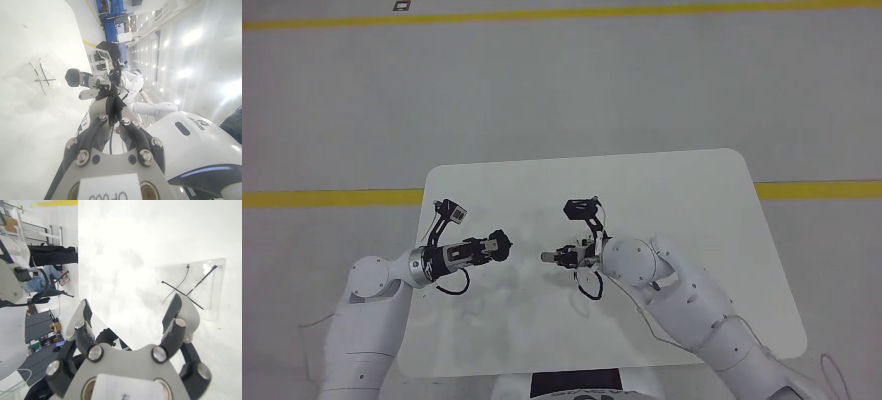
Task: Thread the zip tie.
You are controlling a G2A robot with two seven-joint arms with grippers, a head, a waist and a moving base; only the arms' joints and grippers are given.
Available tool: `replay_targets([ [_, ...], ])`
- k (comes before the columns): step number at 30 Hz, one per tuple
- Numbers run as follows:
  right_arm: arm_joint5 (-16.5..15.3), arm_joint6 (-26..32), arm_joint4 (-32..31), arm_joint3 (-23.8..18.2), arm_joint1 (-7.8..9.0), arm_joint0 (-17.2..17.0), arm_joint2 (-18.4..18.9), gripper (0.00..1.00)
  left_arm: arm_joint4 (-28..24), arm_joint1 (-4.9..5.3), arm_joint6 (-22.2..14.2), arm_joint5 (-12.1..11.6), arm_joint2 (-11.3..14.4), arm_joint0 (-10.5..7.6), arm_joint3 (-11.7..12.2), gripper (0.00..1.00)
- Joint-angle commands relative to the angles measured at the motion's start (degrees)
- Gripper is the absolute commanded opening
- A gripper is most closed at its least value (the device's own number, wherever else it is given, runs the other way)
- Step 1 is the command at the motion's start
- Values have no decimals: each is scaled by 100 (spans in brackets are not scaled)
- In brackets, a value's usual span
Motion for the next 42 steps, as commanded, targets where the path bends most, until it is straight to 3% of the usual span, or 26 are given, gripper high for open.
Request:
replay_targets([
  [1,0,226,-239,-15,-56,16,-6,100,0,0,0,0,0,0,0,0],
  [4,0,416,-643,-39,-145,-12,59,100,0,0,0,0,0,0,0,0],
  [13,-52,273,-677,22,-146,-31,39,100,0,0,0,0,0,0,0,0],
  [26,-23,776,-1097,537,-329,604,-277,100,0,0,0,0,0,0,0,0],
  [35,-11,648,-1145,581,-323,524,-278,100,0,0,0,0,0,0,0,0],
  [42,0,1143,-1586,589,-391,499,-281,100,0,0,0,0,0,0,0,0],
])
